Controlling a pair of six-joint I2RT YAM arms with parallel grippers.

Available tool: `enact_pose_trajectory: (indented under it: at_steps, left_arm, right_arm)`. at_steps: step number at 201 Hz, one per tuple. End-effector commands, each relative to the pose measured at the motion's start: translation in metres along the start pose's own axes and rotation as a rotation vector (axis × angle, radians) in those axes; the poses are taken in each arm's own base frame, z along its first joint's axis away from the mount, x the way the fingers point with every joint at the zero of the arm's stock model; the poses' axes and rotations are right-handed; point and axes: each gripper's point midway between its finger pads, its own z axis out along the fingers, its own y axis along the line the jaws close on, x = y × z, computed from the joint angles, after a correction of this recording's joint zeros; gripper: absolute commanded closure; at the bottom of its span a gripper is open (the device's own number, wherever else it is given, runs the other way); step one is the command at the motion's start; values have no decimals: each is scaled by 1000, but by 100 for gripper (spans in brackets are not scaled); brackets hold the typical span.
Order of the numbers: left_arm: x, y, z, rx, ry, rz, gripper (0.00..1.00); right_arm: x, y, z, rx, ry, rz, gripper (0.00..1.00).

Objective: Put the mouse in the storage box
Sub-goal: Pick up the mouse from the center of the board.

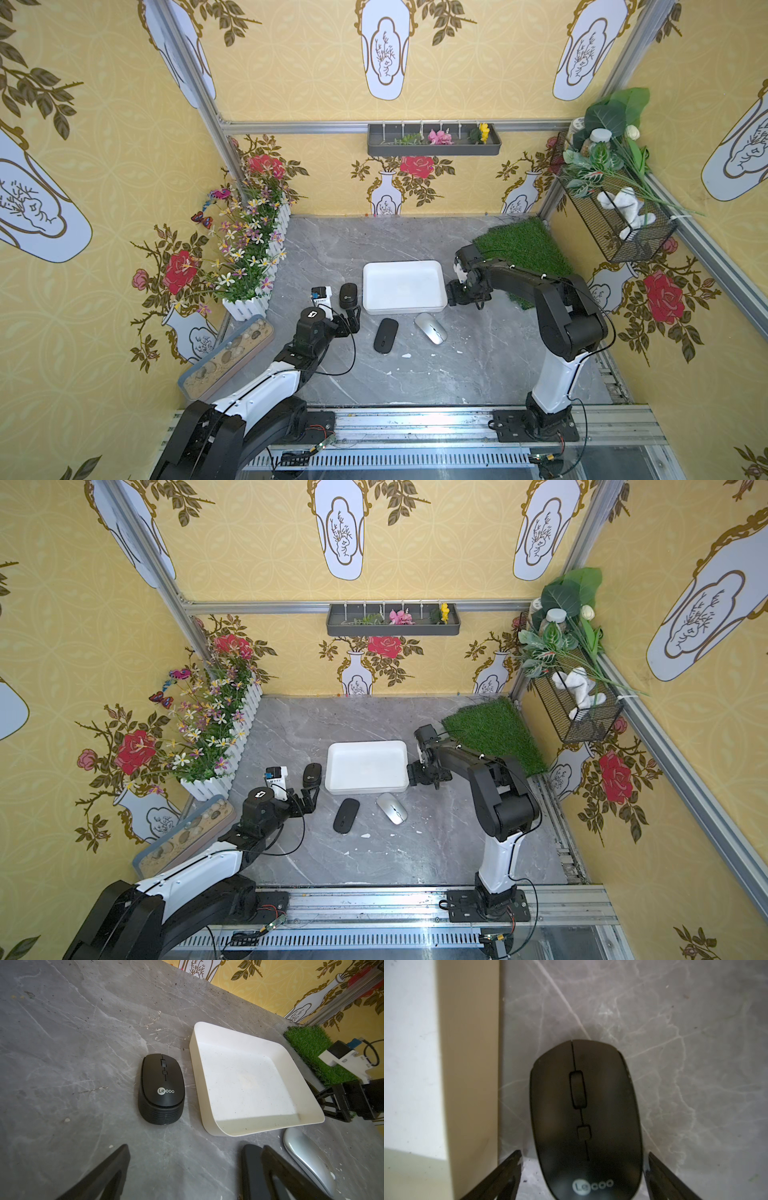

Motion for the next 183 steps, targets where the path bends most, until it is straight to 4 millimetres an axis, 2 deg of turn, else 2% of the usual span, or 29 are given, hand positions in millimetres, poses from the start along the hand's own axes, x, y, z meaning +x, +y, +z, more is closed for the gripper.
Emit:
enact_pose_trajectory:
  at_steps: [1,69,106,183]
  left_arm:
    - [-7,-2,0,5,-30,11,0]
    - [-7,-1,1,-1,-30,11,0]
    - [-8,0,0,-6,-32,10,0]
    - [-8,0,0,-10,-36,9,0]
  right_arm:
    - [-4,-3,2,18,0,-13,16]
    - [-11,-5,-7,30,-34,-14,40]
    - [-13,-3,-9,25,-39,-22,47]
    - [-12,-6,-19,37,-43,-22,48]
